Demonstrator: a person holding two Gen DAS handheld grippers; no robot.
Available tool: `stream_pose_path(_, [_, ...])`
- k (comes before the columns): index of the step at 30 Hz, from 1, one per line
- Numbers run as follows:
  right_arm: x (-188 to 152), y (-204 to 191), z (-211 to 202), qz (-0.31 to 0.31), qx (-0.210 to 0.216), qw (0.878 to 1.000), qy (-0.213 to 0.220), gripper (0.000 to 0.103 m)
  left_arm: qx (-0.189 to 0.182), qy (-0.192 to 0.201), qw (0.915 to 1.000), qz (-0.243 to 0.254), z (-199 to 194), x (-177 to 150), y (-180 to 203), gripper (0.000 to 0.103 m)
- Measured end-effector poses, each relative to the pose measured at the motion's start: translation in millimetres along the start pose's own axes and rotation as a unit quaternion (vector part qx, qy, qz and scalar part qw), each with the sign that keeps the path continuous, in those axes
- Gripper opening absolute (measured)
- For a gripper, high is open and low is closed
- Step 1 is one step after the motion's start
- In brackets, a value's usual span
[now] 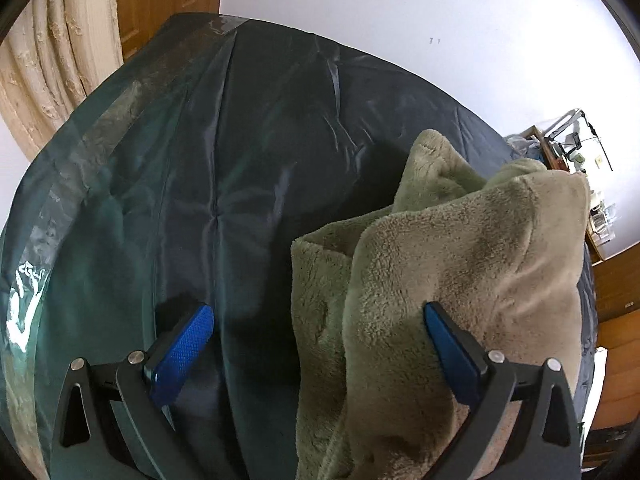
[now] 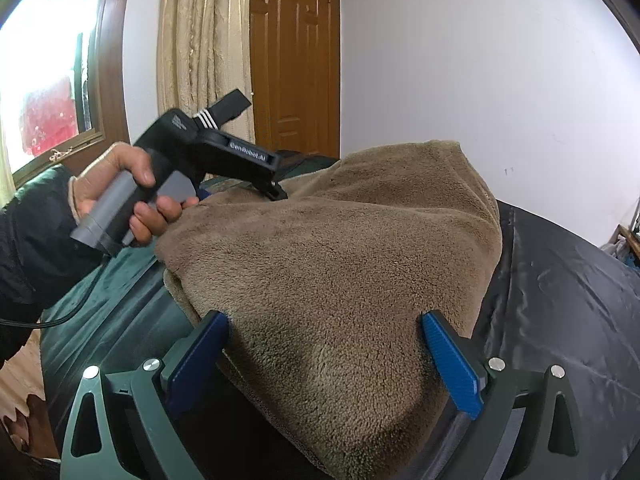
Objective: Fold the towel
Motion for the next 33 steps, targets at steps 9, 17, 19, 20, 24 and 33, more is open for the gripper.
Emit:
stream_pose_path(9, [-1.1, -0.2, -2.4, 0.0, -0.001, 1.0, 0.0, 0.1, -0.073, -0.044, 0.9956, -0.04, 2.0, 1.2, -19.3, 0.103])
stream_pose_path(17, [-0.4, -2.7, -1.3, 0.0, -0.001, 1.0, -0.002, 0.101, -0.163, -0.039, 0.9858, 0.008, -21.5, 7.1, -11.0, 0.103])
stream_pose_path(19, [-0.6, -3.2, -1.6, 0.0, 0.0, 1.0, -0.002, 0.102, -0.175, -0.048, 0.9831, 0.026, -17.1, 6.1, -3.1, 0.103])
stream_pose_path(20, [-0.5, -2.5, -1.5, 0.001, 0.0, 1.0, -0.002, 0.102, -0.177, -0.052, 0.9824, 0.033, -14.1, 6.0, -0.1, 0.103])
stream_pose_path(24, [0.1, -1.1, -0.2, 0.001, 0.001, 1.0, -0.003, 0.102, -0.172, -0.056, 0.9826, 0.042, -1.0, -6.1, 4.3, 0.103])
stream_pose_path(33, [0.7, -0.3, 0.7, 0.0, 0.001, 1.0, -0.003, 0.102, -0.167, -0.067, 0.9822, 0.055, 11.5, -11.2, 3.0, 0.103])
Point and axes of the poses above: each gripper's, at about its wrist camera, not at the fingertips, and z roughly the way its jaws point, y to its right, x to its top, the point moved 3 cm from there along z, roughly the way its jaws point, and after that the axes turned 10 degrees about x, right-handed, at the moved point
